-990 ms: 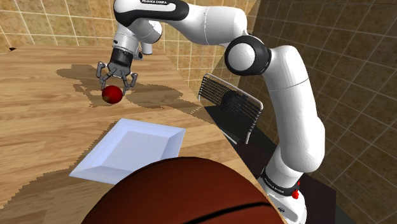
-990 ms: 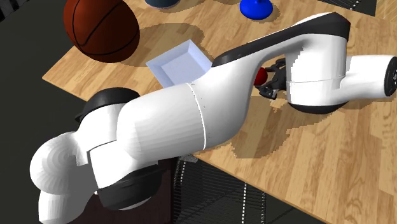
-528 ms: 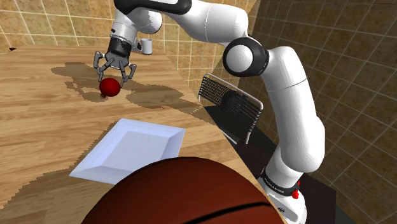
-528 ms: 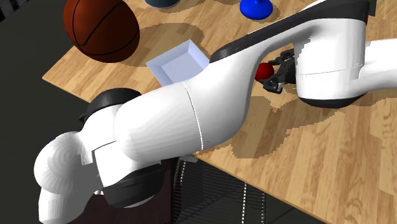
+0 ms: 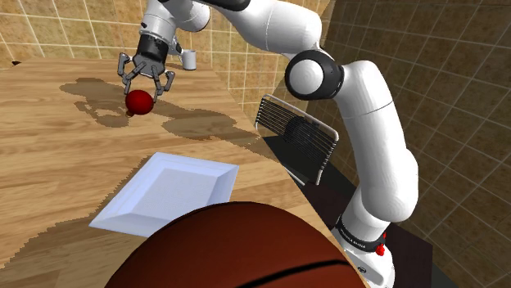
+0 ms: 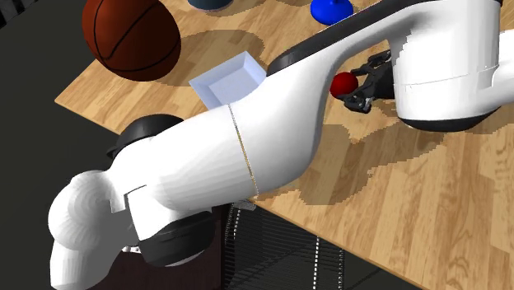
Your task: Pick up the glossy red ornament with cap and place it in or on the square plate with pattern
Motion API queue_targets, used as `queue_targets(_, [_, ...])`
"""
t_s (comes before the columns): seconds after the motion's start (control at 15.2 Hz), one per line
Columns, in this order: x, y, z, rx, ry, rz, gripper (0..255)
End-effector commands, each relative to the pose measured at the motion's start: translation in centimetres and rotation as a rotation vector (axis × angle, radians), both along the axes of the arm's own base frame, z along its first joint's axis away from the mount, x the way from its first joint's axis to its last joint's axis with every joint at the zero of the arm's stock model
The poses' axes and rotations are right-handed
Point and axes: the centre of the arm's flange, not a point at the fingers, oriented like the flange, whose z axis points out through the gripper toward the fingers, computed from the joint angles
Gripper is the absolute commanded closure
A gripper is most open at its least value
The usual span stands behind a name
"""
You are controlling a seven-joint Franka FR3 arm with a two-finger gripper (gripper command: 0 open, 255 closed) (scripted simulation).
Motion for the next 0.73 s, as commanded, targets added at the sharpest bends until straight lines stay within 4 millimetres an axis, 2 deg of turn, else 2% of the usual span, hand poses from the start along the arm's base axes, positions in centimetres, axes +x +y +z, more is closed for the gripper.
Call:
queue_targets(0.0, [-2.0, 0.5, 0.1, 0.000, -0.001, -0.001, 255])
queue_targets(0.66, [-14.7, 4.1, -0.9, 0.000, -0.001, -0.001, 255])
